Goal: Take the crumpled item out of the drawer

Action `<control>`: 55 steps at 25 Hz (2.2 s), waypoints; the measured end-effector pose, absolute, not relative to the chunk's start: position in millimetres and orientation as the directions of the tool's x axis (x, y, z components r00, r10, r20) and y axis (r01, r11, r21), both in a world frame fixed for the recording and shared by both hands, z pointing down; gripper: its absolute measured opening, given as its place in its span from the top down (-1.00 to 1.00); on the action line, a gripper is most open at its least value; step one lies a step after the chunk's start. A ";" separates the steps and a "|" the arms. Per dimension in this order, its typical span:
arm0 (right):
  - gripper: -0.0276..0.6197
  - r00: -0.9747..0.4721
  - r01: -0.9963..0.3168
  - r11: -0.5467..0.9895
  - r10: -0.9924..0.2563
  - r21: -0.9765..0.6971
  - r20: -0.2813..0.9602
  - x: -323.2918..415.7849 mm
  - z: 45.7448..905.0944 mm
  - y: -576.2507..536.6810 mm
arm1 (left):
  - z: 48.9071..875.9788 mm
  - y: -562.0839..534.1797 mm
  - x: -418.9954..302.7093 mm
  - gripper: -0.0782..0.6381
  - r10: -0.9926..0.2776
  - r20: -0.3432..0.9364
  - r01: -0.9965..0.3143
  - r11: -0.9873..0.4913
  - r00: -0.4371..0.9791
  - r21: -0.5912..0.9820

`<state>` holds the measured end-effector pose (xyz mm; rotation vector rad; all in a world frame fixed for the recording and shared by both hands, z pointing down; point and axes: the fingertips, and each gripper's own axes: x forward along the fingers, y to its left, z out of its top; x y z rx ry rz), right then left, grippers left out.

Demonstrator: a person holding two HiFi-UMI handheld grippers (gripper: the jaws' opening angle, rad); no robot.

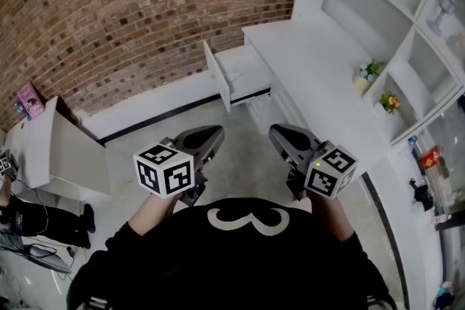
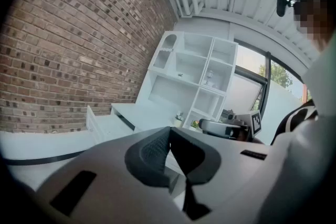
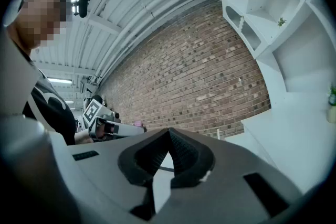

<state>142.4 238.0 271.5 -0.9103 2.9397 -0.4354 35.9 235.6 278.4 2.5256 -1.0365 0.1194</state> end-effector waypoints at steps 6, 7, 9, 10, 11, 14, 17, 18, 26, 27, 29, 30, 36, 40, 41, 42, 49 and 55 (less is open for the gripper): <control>0.88 -0.815 -0.567 0.778 -0.578 -0.270 0.048 111.5 263.9 246.5 | 269.9 243.2 -0.2 0.79 -0.644 0.222 -0.678 -0.655 0.732 0.334; 0.88 -0.813 -0.570 0.777 -0.580 -0.267 0.047 106.1 262.2 248.0 | 268.4 244.1 -6.4 0.78 -0.644 0.218 -0.675 -0.656 0.734 0.336; 0.88 -0.807 -0.578 0.773 -0.588 -0.262 0.044 97.1 259.9 249.9 | 266.6 245.2 -17.4 0.79 -0.642 0.211 -0.671 -0.658 0.737 0.343; 0.88 -0.803 -0.583 0.768 -0.595 -0.265 0.042 93.6 259.2 250.2 | 266.3 245.4 -22.1 0.79 -0.640 0.210 -0.668 -0.658 0.739 0.348; 0.88 -0.797 -0.588 0.761 -0.603 -0.273 0.037 90.5 258.4 250.3 | 265.6 245.5 -26.4 0.79 -0.638 0.209 -0.666 -0.658 0.741 0.352; 0.86 -0.788 -0.595 0.747 -0.615 -0.296 0.031 78.9 256.1 250.0 | 260.3 245.6 -41.0 0.79 -0.634 0.199 -0.658 -0.664 0.747 0.355; 0.68 -0.776 -0.611 0.732 -0.629 -0.302 0.046 67.3 258.0 248.1 | 261.2 247.0 -59.5 0.79 -0.633 0.198 -0.657 -0.663 0.748 0.360; 0.60 -0.770 -0.618 0.725 -0.636 -0.306 0.049 64.2 259.2 247.6 | 263.8 247.8 -65.4 0.79 -0.631 0.202 -0.656 -0.660 0.749 0.366; 0.25 -0.722 -0.675 0.668 -0.686 -0.315 0.092 33.5 283.9 250.7 | 297.8 256.0 -111.6 0.79 -0.615 0.230 -0.648 -0.640 0.754 0.413; 0.21 -0.722 -0.676 0.669 -0.686 -0.310 0.095 28.7 286.2 253.4 | 301.1 257.7 -116.3 0.79 -0.615 0.231 -0.647 -0.637 0.754 0.419; 0.18 -0.725 -0.673 0.675 -0.683 -0.302 0.088 19.5 289.6 260.6 | 307.1 261.7 -124.4 0.78 -0.613 0.236 -0.647 -0.633 0.754 0.424; 0.15 -0.724 -0.674 0.677 -0.685 -0.296 0.082 16.2 290.8 263.5 | 309.1 263.3 -127.5 0.79 -0.611 0.238 -0.647 -0.634 0.755 0.425; 0.08 -0.722 -0.681 0.680 -0.686 -0.273 0.091 4.5 299.8 274.2 | 317.2 269.4 -141.8 0.79 -0.611 0.236 -0.646 -0.632 0.755 0.429; 0.06 -0.713 -0.690 0.670 -0.694 -0.272 0.100 10.4 302.8 265.9 | 319.0 262.4 -144.1 0.79 -0.626 0.224 -0.651 -0.620 0.747 0.439; 0.05 -0.713 -0.691 0.670 -0.694 -0.273 0.102 10.7 303.3 261.6 | 319.6 260.8 -143.9 0.79 -0.626 0.225 -0.651 -0.618 0.746 0.440; 0.04 -0.713 -0.690 0.670 -0.693 -0.273 0.103 10.4 304.0 256.9 | 320.8 259.2 -143.9 0.79 -0.625 0.229 -0.652 -0.617 0.746 0.440; 0.00 -0.730 -0.671 0.678 -0.674 -0.300 0.110 1.6 318.7 206.9 | 334.3 221.9 -151.3 0.79 -0.632 0.270 -0.677 -0.591 0.726 0.438; -0.01 -0.735 -0.663 0.668 -0.667 -0.339 0.122 1.9 337.4 132.9 | 352.0 151.4 -150.9 0.79 -0.623 0.318 -0.693 -0.567 0.715 0.446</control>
